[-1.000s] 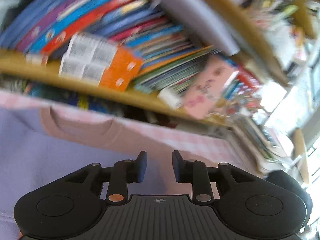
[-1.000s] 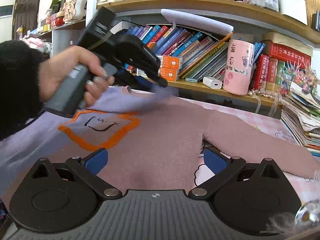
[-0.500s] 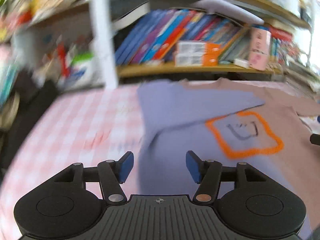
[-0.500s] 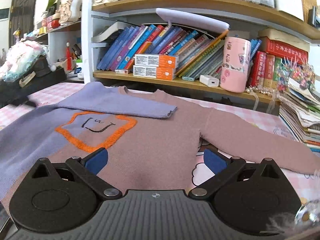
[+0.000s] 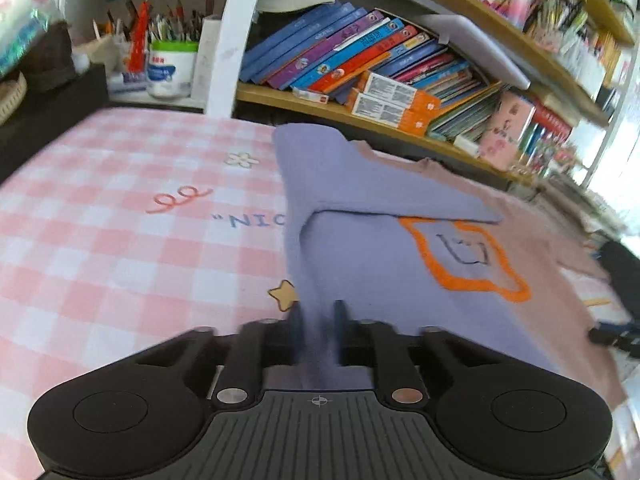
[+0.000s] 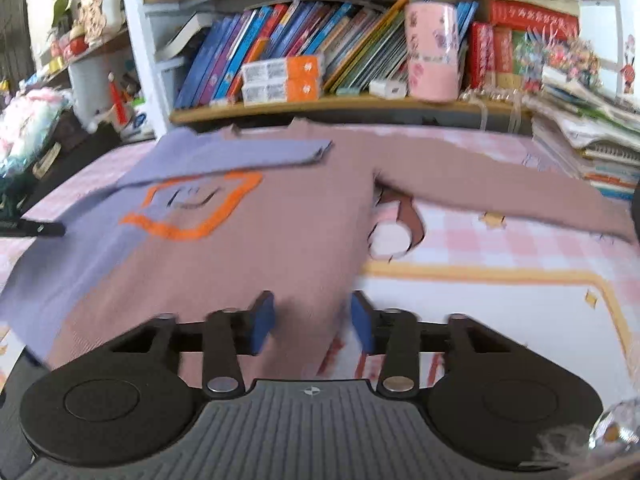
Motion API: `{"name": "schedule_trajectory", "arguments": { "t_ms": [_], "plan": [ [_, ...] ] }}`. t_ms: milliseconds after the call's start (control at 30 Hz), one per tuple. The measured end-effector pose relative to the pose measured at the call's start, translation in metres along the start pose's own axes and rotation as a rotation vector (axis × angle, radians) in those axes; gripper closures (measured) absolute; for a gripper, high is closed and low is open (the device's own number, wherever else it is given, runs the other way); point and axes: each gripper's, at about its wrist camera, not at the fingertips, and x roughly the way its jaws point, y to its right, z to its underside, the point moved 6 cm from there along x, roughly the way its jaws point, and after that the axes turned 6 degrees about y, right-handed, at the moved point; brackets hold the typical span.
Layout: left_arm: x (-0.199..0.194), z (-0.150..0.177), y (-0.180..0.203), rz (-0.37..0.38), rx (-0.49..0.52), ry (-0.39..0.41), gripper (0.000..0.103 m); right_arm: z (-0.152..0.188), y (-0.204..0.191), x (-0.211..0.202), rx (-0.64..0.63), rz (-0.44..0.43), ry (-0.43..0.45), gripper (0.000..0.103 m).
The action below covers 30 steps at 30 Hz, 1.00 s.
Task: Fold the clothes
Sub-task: 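Fold the lavender sleeve across the sweater body and open the left tool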
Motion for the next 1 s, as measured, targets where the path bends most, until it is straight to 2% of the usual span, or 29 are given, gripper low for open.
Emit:
{"name": "schedule_trajectory", "arguments": {
  "t_ms": [33,67,133,367,467,833,1000],
  "plan": [
    [0.001,0.000,-0.003,0.016,-0.028,0.006,0.098,0.000,-0.003,0.000,-0.011,0.010,-0.002,0.074],
    [0.002,-0.001,-0.007,0.029,-0.054,0.012,0.098,0.000,-0.005,0.001,-0.021,0.020,-0.005,0.083],
    [0.002,-0.004,-0.016,0.027,-0.086,0.028,0.098,-0.004,-0.007,0.007,0.006,0.012,-0.010,0.092],
    [0.003,-0.016,-0.051,0.019,-0.195,0.084,0.099,-0.022,-0.029,0.040,-0.030,0.025,-0.034,0.093],
    [0.007,-0.021,-0.059,0.021,-0.188,0.087,0.098,-0.026,-0.041,0.048,-0.061,0.030,-0.041,0.093],
    [0.023,-0.024,-0.074,0.081,-0.255,0.077,0.098,-0.035,-0.044,0.065,-0.068,0.092,-0.039,0.093],
    [0.024,-0.027,-0.071,0.084,-0.230,0.086,0.098,-0.038,-0.047,0.070,-0.092,0.120,-0.043,0.093]
  ]
}}
